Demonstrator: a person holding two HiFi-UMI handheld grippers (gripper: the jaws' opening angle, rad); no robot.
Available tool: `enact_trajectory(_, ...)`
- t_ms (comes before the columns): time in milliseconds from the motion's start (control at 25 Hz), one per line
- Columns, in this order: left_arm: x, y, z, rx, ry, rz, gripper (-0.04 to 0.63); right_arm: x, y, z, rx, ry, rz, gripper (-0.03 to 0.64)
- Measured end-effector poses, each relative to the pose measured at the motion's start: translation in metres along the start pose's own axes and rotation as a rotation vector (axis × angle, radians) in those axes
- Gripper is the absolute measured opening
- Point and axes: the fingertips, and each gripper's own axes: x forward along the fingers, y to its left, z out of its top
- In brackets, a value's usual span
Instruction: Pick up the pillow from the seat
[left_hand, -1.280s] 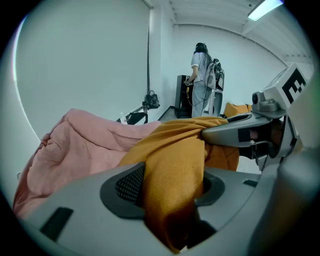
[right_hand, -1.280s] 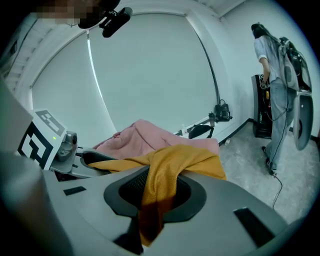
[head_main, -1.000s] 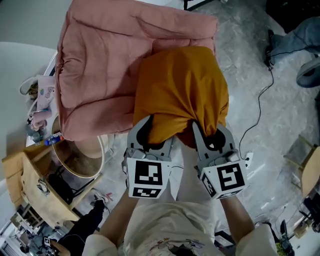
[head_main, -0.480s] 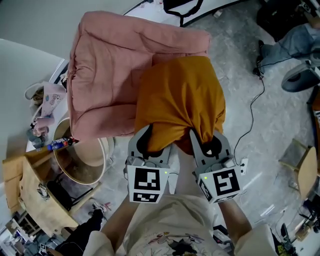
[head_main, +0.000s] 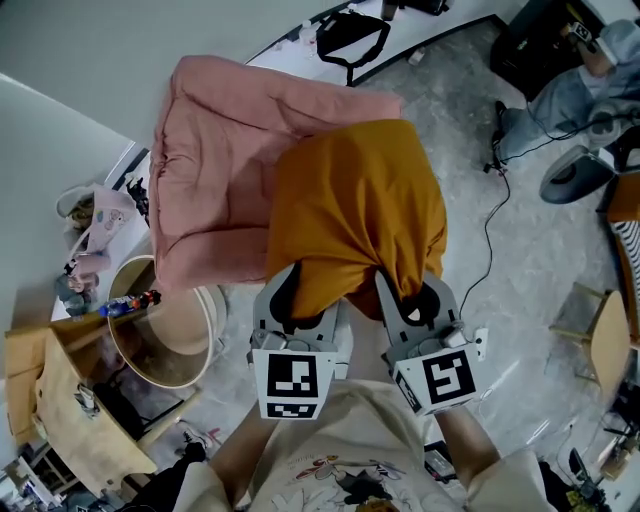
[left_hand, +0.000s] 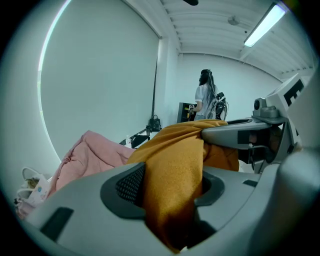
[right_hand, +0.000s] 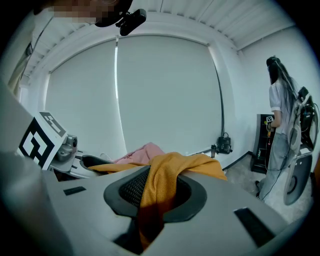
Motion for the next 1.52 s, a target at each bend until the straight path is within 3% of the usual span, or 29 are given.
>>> enact_trajectory(480, -0.056, -0.001, 0.035, 0.027, -0.116, -0.015, 0.228, -0.04, 0.033, 0.05, -0.065, -0.092, -0.043, 0.092)
enact_trajectory(880, -0.097, -0.002, 0.048, -0.007, -0.174, 0.044, 0.224, -0.063, 0.058, 0.076, -0.128, -0.167, 0.004, 0.092)
enact_trajectory(960, -0.103, -0.01, 0.051, -0.027, -0.174, 0.059, 0.224, -0.072, 0.057, 0.079, -0.136, -0.179, 0.012, 0.092)
enact_trajectory(1160, -0.115, -0.029, 0.057, 0.014, -0.206, 0.081, 0.224, -0.095, 0.055, 0.084, -0.142, -0.212, 0.04, 0.092)
enact_trajectory(1400, -0.146, -0.058, 0.061, -0.076, -0.201, 0.132, 0.224, -0.134, 0.06, 0.09, -0.165, -0.233, 0.076, 0.092)
enact_trajectory(1520, -0.16, -0.074, 0.058, -0.07, -0.206, 0.137, 0.222, -0.156, 0.065, 0.087, -0.174, -0.256, 0.079, 0.092)
